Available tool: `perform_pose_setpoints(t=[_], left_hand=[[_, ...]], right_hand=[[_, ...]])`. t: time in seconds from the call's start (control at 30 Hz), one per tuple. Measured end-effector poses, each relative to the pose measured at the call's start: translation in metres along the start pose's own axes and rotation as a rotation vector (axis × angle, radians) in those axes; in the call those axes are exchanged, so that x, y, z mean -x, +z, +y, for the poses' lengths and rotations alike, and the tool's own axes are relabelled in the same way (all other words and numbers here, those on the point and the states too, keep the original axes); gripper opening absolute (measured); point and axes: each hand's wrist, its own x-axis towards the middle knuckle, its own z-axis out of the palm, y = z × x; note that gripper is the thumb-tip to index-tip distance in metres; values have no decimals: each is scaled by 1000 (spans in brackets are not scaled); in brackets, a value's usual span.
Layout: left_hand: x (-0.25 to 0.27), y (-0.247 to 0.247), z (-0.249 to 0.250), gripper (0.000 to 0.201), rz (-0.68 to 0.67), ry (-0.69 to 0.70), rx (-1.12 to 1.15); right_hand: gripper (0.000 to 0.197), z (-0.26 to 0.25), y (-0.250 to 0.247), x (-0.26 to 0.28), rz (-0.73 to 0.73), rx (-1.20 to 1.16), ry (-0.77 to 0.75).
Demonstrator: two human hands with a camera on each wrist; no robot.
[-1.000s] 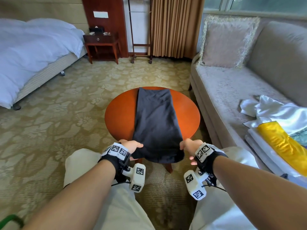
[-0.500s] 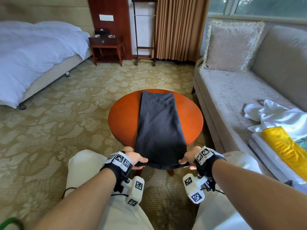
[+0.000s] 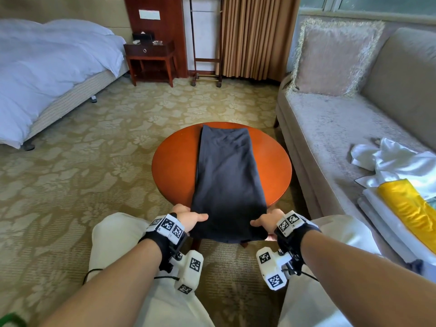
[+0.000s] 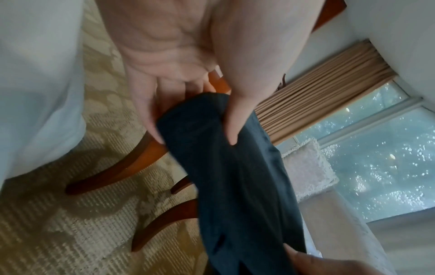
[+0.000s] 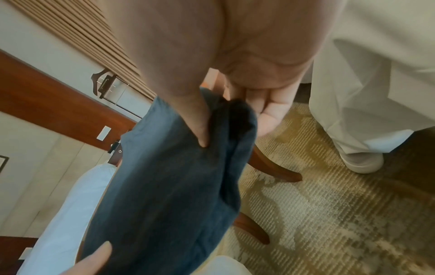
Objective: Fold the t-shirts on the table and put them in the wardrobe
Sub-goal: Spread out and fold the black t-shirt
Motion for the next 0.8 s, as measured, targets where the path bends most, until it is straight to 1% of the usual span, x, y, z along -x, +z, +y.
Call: perform_pose_setpoints(t=[0.07,0.17,0.23,0.3,0.33,0.4,0.43,0.5,0.53,0.57,0.63,0.7,0.73,0.8], left_hand=[[18,-5,10,62,-19,-4,73],[35,-11,24,65,-31,7,225],[43,-15,33,60,-5,71,286],[55,-19,43,53,-31,140,320],[62,-22,47,47,-55,173,343],[72,-28,55,32,-112,216,401],[75,-32,60,24,-142,225,423],[85,-38,68,16,-200,249,469],[92,-41,73,17,-222,259,497],[96,-43,77,18,-237,272,523],[106,-48,85,19,-267,289,595],[115,-56,92,21,-337,293,666],[118,-61,94,23,-375,303,683],[120,-69,97,30,-440,345,642]], right_hand=[[17,-2,-2,3,-3,-53,-8],[21,-7,-12,9,-17,-73,-12],[24,-16,-23,18,-3,-100,-43],[27,-27,-37,25,44,-81,-112],[31,-32,-44,30,63,-83,-164],[49,-40,-55,37,89,-190,-268],[49,-43,-59,41,95,-242,-302],[33,-49,-68,56,87,-323,-363],[22,-53,-71,64,68,-346,-385],[16,-55,-75,72,44,-387,-397],[15,-57,-82,82,47,-475,-441],[19,-62,-88,90,-16,-558,-478],[18,-64,-91,92,-61,-580,-477],[14,-65,-95,97,-77,-572,-472]])
